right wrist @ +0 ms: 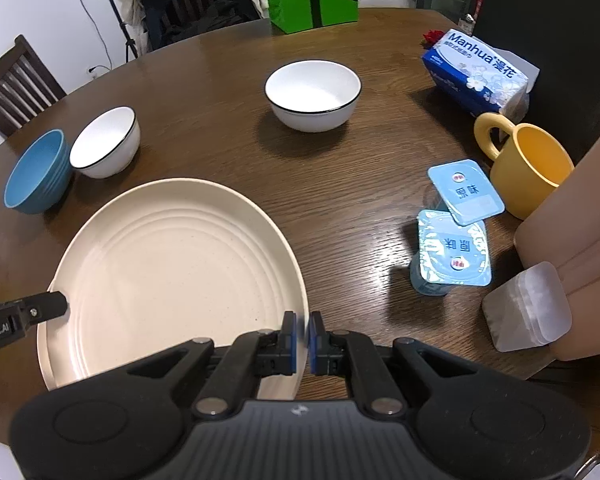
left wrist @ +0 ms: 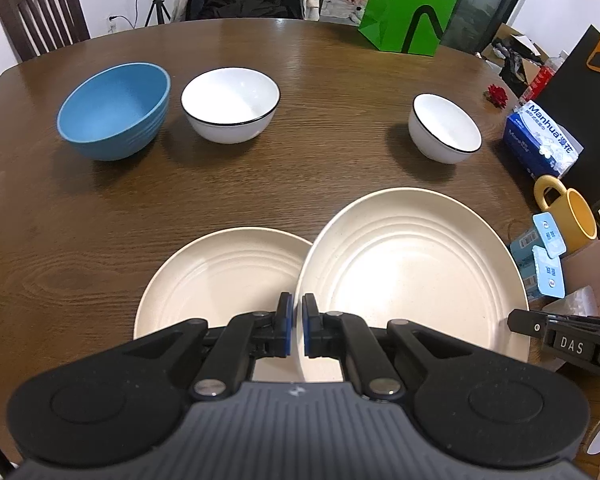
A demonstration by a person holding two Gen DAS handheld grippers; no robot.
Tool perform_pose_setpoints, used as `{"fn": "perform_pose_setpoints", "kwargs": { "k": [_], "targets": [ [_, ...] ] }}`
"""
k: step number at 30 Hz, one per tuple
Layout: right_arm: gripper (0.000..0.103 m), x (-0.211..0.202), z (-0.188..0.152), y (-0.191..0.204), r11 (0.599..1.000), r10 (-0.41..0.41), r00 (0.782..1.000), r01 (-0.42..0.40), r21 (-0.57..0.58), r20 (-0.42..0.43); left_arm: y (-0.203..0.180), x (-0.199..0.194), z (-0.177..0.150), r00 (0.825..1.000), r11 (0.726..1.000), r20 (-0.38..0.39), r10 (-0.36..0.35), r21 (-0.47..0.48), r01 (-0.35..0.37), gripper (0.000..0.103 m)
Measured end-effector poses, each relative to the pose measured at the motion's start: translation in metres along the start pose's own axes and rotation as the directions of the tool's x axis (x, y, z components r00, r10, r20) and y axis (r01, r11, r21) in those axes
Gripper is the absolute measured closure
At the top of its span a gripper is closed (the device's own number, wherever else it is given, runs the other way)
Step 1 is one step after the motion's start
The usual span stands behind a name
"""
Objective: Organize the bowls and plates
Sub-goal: 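Lower the held plate onto the stacked cream plates with both grippers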
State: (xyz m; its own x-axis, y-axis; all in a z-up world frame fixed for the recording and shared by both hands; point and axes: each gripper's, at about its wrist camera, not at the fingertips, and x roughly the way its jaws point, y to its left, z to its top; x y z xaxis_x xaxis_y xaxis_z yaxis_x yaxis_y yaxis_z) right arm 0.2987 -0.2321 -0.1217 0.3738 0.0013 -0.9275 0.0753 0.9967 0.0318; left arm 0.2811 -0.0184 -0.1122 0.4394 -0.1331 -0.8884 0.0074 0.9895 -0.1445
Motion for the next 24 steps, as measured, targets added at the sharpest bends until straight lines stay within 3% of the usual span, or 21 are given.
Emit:
{"fn": "perform_pose_setpoints", "kwargs": {
  "k": [24],
  "targets": [
    [0.097,0.012,0.0,0.045,0.996,0.033,0.999,-0.034,-0.08,-0.016,0.044,-0.002,-0.007,0.999,0.996,0.005,0.042,-0.076,-0.041,0.098]
  ]
}}
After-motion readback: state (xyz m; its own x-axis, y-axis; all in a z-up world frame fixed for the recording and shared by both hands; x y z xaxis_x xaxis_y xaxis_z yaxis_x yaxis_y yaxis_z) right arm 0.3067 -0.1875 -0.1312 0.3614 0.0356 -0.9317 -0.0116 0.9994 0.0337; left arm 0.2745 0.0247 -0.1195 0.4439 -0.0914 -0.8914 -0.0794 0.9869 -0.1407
